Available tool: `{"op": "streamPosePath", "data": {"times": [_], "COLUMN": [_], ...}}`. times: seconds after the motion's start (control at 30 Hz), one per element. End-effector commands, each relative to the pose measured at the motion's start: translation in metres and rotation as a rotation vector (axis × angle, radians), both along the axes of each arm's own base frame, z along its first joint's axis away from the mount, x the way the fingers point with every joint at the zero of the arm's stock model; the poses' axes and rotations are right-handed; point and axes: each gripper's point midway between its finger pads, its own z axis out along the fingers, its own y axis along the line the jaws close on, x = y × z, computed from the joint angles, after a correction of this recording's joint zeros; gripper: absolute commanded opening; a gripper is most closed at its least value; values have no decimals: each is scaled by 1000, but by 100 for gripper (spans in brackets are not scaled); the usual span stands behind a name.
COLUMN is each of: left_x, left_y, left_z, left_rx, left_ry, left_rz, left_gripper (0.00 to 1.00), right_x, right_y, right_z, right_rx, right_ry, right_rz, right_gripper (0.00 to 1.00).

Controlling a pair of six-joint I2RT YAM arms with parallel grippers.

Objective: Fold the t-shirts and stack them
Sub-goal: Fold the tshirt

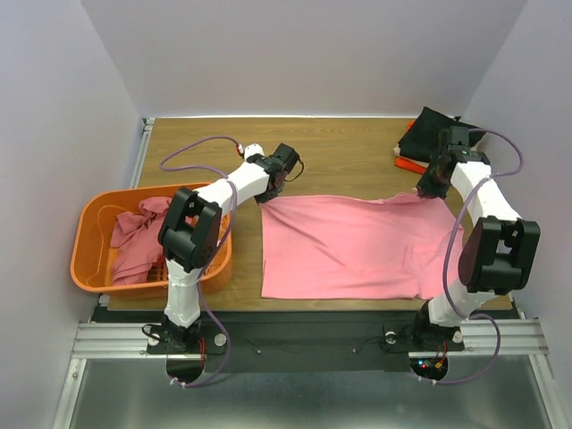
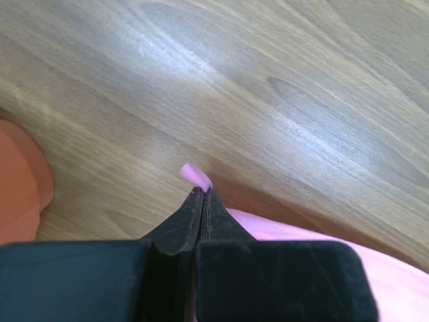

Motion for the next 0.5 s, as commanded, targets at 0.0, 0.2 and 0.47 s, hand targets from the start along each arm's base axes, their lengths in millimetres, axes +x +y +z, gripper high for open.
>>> {"op": "streamPosePath", "data": {"times": [0.0,0.2,0.47], "left_x": [7,2,-23], "left_y": [-6,-10,-13], "left_z": [36,45,50], "left_rx": [25,92,152], "left_ry": [-109,-140,-176], "left_rz": [-60,-121,-165], "left_gripper": [0,0,0], "right_x": [-24,-57,-97], "right_y": [-5,-8,-16], "right_z": [19,22,19], "right_rx": [-19,-49,-110], "right_ry": [-9,20,83], "right_rz": [-39,-65,-82], "right_gripper": [0,1,0]}}
